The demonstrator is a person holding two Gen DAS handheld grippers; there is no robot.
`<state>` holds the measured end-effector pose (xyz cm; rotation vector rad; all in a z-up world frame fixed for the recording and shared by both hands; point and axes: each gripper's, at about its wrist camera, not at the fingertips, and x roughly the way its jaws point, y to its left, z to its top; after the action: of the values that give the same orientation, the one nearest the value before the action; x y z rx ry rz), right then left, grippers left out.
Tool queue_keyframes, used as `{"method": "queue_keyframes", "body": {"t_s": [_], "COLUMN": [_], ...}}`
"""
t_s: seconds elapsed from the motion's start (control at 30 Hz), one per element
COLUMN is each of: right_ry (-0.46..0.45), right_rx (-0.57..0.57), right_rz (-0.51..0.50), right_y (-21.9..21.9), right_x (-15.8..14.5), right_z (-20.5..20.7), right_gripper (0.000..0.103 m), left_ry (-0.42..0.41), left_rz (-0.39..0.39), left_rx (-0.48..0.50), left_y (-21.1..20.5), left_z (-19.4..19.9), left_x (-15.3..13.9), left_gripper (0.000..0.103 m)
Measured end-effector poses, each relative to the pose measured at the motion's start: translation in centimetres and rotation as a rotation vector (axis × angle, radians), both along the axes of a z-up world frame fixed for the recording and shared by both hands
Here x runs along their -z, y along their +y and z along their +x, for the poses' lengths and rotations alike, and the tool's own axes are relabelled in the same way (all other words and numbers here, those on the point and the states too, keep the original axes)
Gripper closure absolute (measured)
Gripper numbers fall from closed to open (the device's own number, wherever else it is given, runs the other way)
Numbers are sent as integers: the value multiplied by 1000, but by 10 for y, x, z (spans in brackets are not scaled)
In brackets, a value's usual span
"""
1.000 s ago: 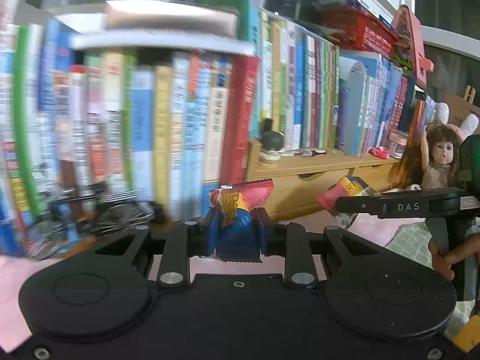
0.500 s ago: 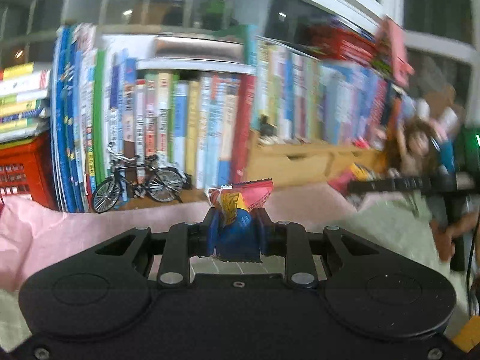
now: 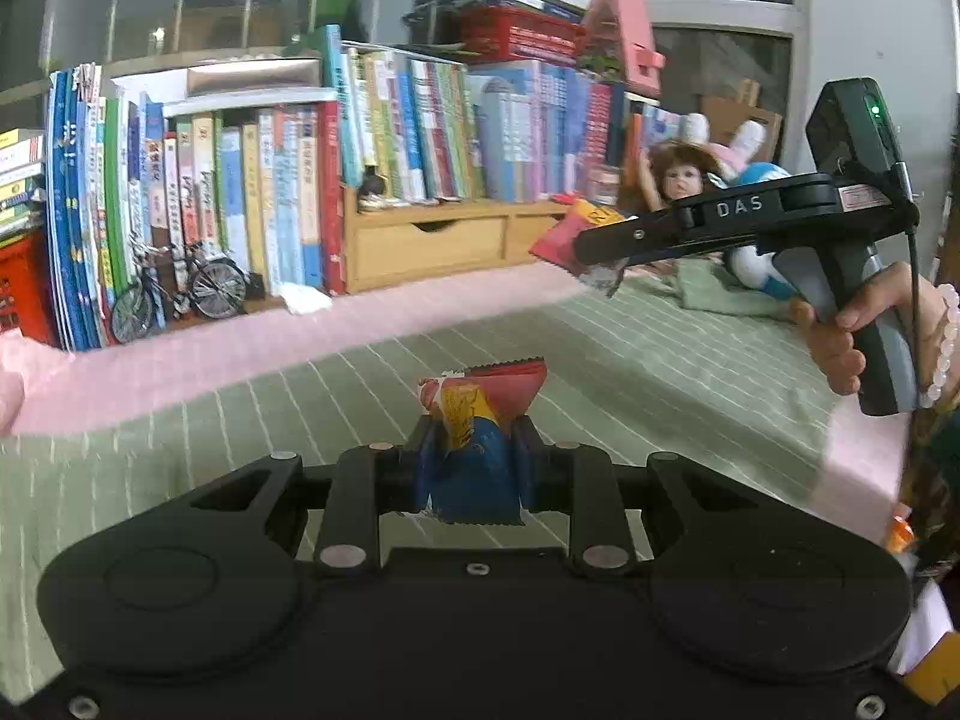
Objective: Collect trash
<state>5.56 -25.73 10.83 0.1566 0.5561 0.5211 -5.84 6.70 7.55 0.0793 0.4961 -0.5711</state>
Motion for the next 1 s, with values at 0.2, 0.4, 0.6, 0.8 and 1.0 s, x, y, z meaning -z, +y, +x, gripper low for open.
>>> {"method": "queue_keyframes", "body": {"t_s": [0.2,0.4,0.6,0.8,1.0], "right_ry": [-3,7,-6,8,17], "right_rx": [-53,-118,-123,-112,-106], "right_rz": [-7,41,49,68,92], "right_y": [3,8,5,-13,-31], "right_x": [4,10,15,26,36], "right_z": [-47,-89,-130,-168,-204], "right_gripper": [43,43,39,41,40], "left_ry": [-15,-49,-47,-36,23], "left_rz": [3,-14,-116,-133,-93], "left_rx": [35,68,31,38,82], "left_y": [-2,-5,10,23,20], "left_z": [-50,-97,-132,-171,-202], "left_x": [-3,-12,-16,-14,3], "left_gripper": [78,78,78,78,78]}}
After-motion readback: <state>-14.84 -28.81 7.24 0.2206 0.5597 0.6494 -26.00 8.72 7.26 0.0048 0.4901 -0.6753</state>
